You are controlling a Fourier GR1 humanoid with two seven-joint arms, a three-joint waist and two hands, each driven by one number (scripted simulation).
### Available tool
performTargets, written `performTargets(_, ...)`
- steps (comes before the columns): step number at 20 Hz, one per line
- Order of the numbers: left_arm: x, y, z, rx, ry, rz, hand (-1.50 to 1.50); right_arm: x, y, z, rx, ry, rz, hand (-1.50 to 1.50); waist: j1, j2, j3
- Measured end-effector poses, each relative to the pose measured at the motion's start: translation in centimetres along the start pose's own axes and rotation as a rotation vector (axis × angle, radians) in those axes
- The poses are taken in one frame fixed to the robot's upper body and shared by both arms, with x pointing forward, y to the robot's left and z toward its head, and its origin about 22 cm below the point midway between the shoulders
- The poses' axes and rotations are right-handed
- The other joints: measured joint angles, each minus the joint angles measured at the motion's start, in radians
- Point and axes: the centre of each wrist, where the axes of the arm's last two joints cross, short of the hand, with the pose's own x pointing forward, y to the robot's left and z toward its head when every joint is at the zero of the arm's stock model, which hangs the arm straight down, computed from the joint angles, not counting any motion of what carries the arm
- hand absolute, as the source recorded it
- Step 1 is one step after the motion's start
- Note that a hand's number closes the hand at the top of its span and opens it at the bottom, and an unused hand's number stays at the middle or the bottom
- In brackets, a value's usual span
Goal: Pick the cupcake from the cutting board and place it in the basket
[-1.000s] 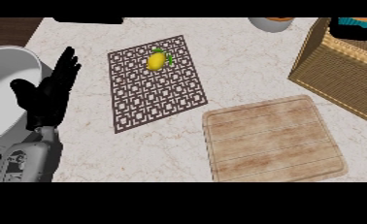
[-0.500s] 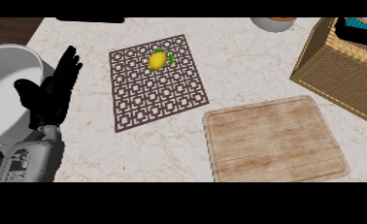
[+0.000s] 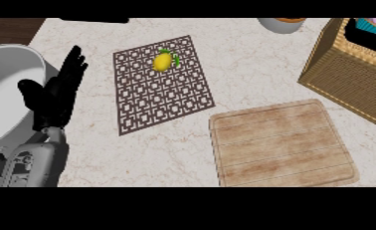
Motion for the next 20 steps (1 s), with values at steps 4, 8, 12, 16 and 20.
performTargets(4,-0.5,-0.1,0.4,-0.003,0.004,-0.002,0.0,-1.0,0.5,0.4,0.035,0.014,-0.002,1.5,0.005,0.002,0.001)
performTargets(8,0.0,0.5,0.0,0.0,-0.002,-0.002,0.0,-1.0,0.6,0.4,0.069,0.019,-0.006,1.5,0.002,0.002,0.002)
performTargets(12,0.0,0.7,-0.2,0.0,-0.006,-0.001,0.0,-1.5,1.1,0.7,0.109,0.045,-0.027,1.5,0.004,0.005,0.003)
performTargets(16,0.1,0.3,-0.2,-0.002,-0.007,0.0,0.0,-1.3,1.8,0.9,0.159,0.101,-0.028,1.5,0.006,0.005,0.003)
performTargets(20,-0.1,0.5,-0.2,0.001,-0.004,-0.002,0.0,-1.7,2.0,1.1,0.188,0.155,-0.041,-1.5,0.004,0.005,0.004)
